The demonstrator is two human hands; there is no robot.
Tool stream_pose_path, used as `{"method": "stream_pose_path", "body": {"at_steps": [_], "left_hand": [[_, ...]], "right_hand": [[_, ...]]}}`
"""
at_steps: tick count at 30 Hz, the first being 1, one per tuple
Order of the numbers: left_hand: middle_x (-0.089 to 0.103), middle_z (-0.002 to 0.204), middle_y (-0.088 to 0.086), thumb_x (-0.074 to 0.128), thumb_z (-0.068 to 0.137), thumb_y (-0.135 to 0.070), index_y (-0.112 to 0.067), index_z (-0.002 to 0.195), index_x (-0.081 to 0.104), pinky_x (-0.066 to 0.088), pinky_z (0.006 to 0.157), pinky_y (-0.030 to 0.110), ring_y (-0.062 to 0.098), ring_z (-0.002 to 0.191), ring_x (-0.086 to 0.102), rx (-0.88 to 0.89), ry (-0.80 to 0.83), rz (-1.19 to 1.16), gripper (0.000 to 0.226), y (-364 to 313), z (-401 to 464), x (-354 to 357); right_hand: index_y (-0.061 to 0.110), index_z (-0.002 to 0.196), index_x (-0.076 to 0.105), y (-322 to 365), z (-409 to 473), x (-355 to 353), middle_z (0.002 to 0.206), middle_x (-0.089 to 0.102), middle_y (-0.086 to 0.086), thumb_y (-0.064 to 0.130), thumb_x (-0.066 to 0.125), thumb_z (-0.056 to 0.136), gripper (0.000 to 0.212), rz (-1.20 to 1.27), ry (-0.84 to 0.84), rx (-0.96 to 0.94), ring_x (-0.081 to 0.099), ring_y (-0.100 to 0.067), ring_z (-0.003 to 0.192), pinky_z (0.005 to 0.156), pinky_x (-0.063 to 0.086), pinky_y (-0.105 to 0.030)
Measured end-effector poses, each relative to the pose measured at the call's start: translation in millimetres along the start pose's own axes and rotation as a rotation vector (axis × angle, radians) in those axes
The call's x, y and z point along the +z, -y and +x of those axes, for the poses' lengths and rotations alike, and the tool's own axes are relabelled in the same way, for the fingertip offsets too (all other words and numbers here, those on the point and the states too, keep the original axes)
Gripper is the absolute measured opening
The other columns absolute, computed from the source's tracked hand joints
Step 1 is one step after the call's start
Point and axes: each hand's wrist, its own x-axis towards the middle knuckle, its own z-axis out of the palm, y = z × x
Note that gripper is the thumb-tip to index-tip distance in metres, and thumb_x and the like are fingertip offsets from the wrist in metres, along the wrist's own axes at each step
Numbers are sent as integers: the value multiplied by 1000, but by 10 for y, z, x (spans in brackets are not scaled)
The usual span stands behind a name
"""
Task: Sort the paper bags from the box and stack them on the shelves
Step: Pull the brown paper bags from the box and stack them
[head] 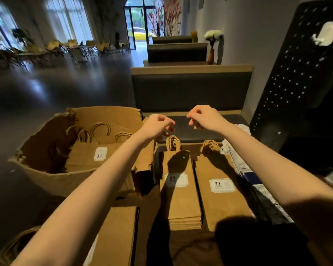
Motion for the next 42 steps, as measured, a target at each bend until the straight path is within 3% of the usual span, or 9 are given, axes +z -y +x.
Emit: {"method": "stream_pose_path", "body": {"at_steps": [9, 15, 22, 26, 30, 35, 38, 42], "left_hand": [[64, 85, 2, 45, 98, -21, -14, 94, 61, 49, 60, 16, 12, 72, 60, 76, -4, 66, 19, 770, -199, -1924], [62, 81, -1, 43, 99, -21, -20, 84, 58, 47, 60, 18, 12, 72, 60, 54, 14, 91, 21, 1262, -302, -2618], [61, 81, -3, 42, 99, -21, -21, 83, 57, 46, 60, 16, 9, 71, 59, 4, 16, 52, 22, 1737, -292, -2985], [62, 81, -2, 42, 99, -19, -20, 83, 57, 47, 63, 19, 10, 73, 59, -21, 15, 29, 22, 1982, -185, -3072], [62, 81, -1, 41, 99, -18, -16, 88, 58, 47, 65, 19, 11, 74, 58, -48, -13, -6, 21, 2194, 7, -3110], [62, 83, -1, 42, 99, -19, -12, 95, 60, 44, 66, 21, 10, 75, 56, -124, -71, -32, 20, 2447, 307, -3080], [62, 85, -1, 42, 99, -19, -14, 94, 60, 43, 65, 22, 10, 75, 55, -179, -130, -28, 19, 2623, 489, -3112], [62, 85, -2, 43, 98, -19, -17, 93, 61, 43, 64, 22, 11, 76, 55, -266, -193, -50, 18, 2845, 663, -3165]], "right_hand": [[18, 103, 56, 1205, 431, 1165, 85, 61, 3, 22, 47, 98, 12, -30, -12, -32, 59, -7, 77, 67, 47, -19], [16, 101, 57, 1568, 560, 1828, 84, 59, 4, 23, 48, 97, 12, -48, -28, -5, 58, -8, 78, 67, 47, -17], [17, 99, 58, 1609, 752, 2221, 82, 59, 4, 22, 46, 98, 13, -137, 36, 34, 60, -15, 85, 76, 51, -28], [14, 108, 59, 1536, 906, 2423, 97, 58, 3, 22, 46, 98, 19, -206, 130, 31, 56, -13, 94, 79, 46, -25], [11, 115, 57, 1471, 1126, 2652, 103, 57, 2, 20, 45, 99, 22, -262, 218, 11, 52, -7, 85, 72, 39, -19], [14, 119, 56, 1268, 1565, 2984, 113, 60, -3, 16, 48, 95, 25, -425, 336, -24, 57, -17, 100, 85, 47, -31], [15, 130, 49, 1146, 1853, 3235, 130, 53, -4, 26, 57, 91, 41, -532, 405, -81, 51, -20, 119, 100, 43, -36], [13, 139, 39, 995, 2217, 3648, 141, 44, -7, 34, 63, 87, 61, -528, 516, -21, 46, -23, 125, 104, 38, -38]]}}
